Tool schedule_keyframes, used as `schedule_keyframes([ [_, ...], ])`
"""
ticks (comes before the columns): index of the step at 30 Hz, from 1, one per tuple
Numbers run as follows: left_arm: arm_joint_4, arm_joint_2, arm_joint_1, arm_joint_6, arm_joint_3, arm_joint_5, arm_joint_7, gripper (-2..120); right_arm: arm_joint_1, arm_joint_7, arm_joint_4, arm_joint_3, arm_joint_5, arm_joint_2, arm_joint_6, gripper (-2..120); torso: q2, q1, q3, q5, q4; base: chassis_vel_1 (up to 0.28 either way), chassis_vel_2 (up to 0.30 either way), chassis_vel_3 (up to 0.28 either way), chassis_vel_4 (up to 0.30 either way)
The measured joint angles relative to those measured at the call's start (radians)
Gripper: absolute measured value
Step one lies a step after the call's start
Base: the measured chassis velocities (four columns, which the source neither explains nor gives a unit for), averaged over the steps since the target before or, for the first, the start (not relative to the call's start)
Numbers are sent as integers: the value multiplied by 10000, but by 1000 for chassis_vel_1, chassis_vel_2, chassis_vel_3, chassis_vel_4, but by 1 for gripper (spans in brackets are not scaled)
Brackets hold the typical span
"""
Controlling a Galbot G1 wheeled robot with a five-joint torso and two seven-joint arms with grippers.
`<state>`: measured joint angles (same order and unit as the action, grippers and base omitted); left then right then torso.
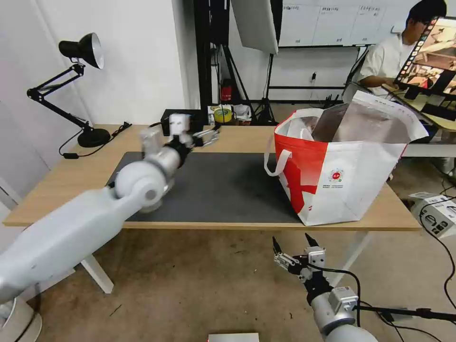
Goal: Pick up the trash from the table and place it into the takeout bag.
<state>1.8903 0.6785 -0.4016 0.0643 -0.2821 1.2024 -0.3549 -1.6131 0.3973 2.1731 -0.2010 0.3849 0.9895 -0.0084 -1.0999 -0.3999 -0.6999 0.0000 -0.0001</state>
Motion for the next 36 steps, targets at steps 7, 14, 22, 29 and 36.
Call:
schedule_keyframes([
  [7,509,-486,-2672,-628,2149,-703,606,100,0,0,0,0,0,0,0,100,0,0,1,-4,1,0,0,0,0],
  [14,1088,-748,-5956,-1270,4468,-1572,1108,100,0,0,1,0,0,0,0,100,-1,0,1,3,2,0,0,0,0],
  [22,1383,59,-8970,-1639,6663,-2922,1313,100,0,1,1,0,0,0,0,100,-1,1,1,-3,3,0,0,0,0],
  [29,1662,766,-10545,-1848,7811,-3451,1541,100,0,1,0,0,0,0,0,100,-1,0,0,0,1,0,0,0,0],
  [36,1740,1435,-11833,-2145,8456,-4291,1937,100,0,1,0,0,0,0,0,100,-1,0,0,0,0,0,0,0,0],
])
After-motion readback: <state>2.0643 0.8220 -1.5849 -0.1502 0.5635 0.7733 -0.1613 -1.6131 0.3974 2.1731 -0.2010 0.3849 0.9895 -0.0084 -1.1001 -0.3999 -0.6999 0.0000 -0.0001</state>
